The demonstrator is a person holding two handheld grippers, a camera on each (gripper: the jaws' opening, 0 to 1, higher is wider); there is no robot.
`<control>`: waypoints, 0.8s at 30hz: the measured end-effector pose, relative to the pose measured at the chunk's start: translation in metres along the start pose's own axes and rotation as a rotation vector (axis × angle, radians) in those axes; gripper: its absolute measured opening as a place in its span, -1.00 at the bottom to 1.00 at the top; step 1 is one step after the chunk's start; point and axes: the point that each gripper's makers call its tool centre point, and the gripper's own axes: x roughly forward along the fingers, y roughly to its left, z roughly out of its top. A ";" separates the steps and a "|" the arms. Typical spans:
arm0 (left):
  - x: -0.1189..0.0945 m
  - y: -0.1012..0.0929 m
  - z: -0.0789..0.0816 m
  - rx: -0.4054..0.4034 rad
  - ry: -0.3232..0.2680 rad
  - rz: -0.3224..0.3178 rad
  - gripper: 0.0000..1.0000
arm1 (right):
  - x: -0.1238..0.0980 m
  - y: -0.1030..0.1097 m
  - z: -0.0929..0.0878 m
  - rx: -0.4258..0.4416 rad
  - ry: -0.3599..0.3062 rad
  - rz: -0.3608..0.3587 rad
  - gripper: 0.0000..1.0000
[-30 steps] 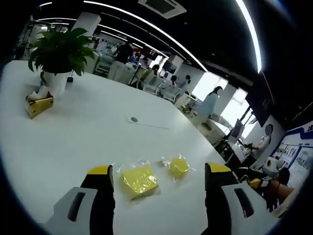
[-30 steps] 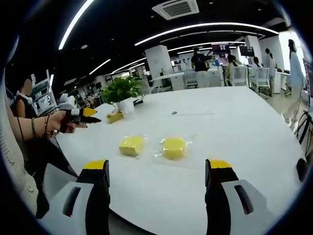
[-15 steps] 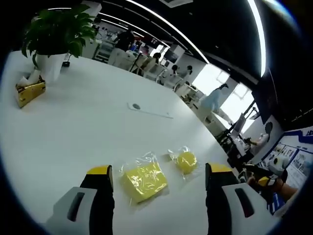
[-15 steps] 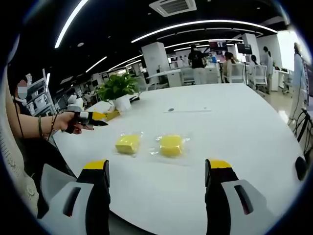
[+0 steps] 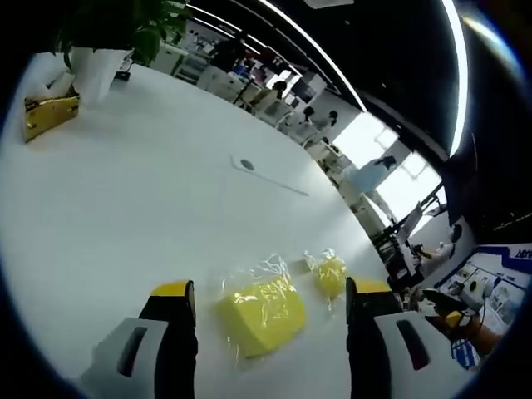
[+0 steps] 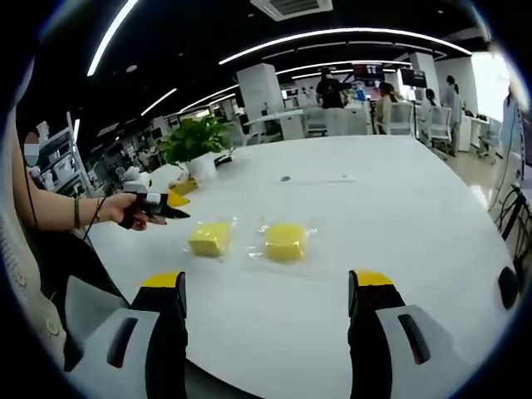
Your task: Compare the silicone blocks by pressing each to a similar depth, holding the contact briefly, and releasing to observe deformation and rebound differences across the visible hardness samples.
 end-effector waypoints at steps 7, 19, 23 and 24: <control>0.016 0.014 -0.002 -0.091 -0.024 -0.015 0.33 | 0.002 -0.004 -0.003 -0.004 0.026 -0.012 0.48; 0.035 0.027 -0.006 -0.259 -0.057 -0.062 -0.01 | 0.007 -0.006 -0.006 -0.005 0.054 -0.031 0.48; 0.040 0.032 -0.012 -0.268 -0.046 -0.066 -0.17 | 0.009 -0.007 -0.008 -0.004 0.064 -0.037 0.48; 0.040 0.033 -0.013 -0.276 -0.047 -0.068 -0.22 | 0.009 -0.007 -0.009 -0.004 0.067 -0.038 0.48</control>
